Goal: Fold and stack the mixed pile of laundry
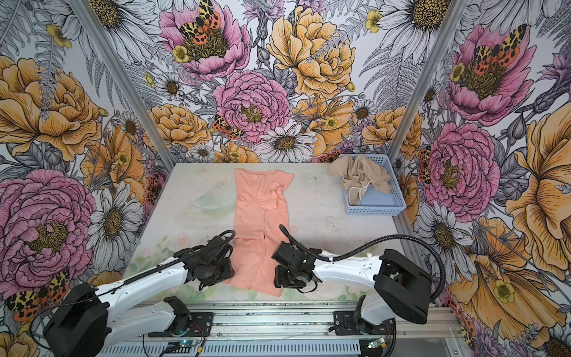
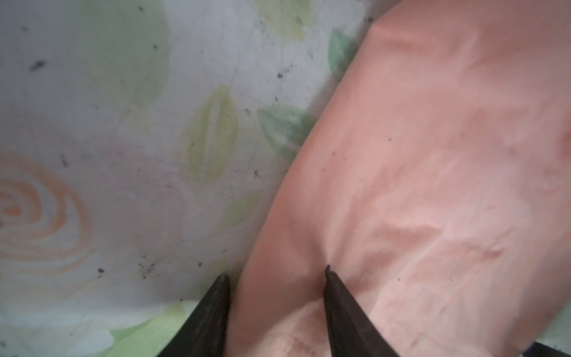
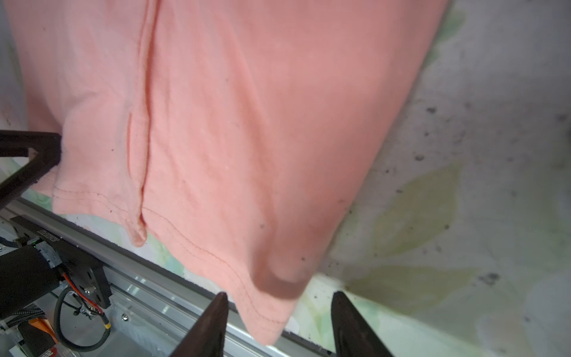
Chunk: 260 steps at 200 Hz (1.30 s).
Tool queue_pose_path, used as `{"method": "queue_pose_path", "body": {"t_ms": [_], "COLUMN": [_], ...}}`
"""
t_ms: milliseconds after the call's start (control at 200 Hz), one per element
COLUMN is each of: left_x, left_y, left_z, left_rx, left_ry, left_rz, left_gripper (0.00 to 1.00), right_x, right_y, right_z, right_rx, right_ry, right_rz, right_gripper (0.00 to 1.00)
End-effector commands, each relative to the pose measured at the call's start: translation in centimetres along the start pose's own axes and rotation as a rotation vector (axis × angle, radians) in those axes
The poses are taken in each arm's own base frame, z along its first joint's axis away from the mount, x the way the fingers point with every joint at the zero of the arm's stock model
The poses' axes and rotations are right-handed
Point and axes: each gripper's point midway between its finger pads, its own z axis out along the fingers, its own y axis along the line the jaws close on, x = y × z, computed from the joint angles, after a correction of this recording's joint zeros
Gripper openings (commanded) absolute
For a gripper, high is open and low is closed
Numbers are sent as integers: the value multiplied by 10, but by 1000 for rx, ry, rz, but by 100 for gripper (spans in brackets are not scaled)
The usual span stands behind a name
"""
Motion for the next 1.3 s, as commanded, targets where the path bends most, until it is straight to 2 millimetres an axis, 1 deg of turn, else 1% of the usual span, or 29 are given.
{"method": "queue_pose_path", "body": {"t_ms": [0, 155, 310, 360, 390, 440, 470, 525, 580, 681, 726, 836, 861, 916, 961, 996, 1036, 1201, 1296], "left_x": [19, 24, 27, 29, 31, 34, 36, 39, 44, 50, 52, 58, 60, 62, 63, 63, 63, 54, 54], "left_y": [17, 21, 22, 22, 22, 23, 23, 24, 25, 27, 26, 19, 17, 13, 13, 14, 16, 23, 19], "left_z": [10, 9, 8, 8, 8, 7, 5, 2, -1, -7, -10, -20, -23, -27, -28, -28, -27, -23, -19], "left_rx": [-24, -6, -4, -6, -3, -5, -4, -1, 5, 13, 25, 46, 50, 59, 55, 51, 42, 11, 17], "left_ry": [47, 48, 58, 65, 70, 75, 77, 74, 77, 74, 74, 71, 72, 69, 64, 59, 51, -2, -2], "left_rz": [-29, -39, -27, -23, -19, -18, -18, -24, -33, -49, -49, -36, -31, -20, -15, -13, -16, -19, -3], "left_gripper": [44, 38, 33, 31, 30, 29, 28, 27, 26, 25, 25, 26, 29, 42, 51, 56, 58, 59, 55], "right_x": [-7, -1, 10, 12, 13, 15, 16, 18, 21, 28, 30, 37, 38, 39, 39, 38, 37, 33, 31], "right_y": [2, -1, -1, 1, 2, 2, 0, -2, -8, -18, -22, -30, -30, -32, -32, -32, -32, -29, -26], "right_z": [3, 9, 20, 21, 21, 19, 18, 12, 7, -7, -13, -18, -19, -19, -18, -17, -15, -12, -11], "right_rx": [4, 30, 55, 61, 64, 68, 71, 67, 69, 77, 77, 77, 75, 75, 79, 84, 89, 99, 95], "right_ry": [-39, -11, 31, 36, 35, 30, 22, 9, 1, -4, -5, 9, 11, 15, 15, 16, 18, 20, 22], "right_rz": [39, 36, 19, 12, 7, 9, 15, 25, 34, 43, 41, 43, 43, 38, 33, 30, 25, 6, -5], "right_gripper": [52, 41, 39, 36, 32, 19, 13, 5, 0, 0, 0, 0, 0, 0, 0, 0, 0, 0, 0]}}
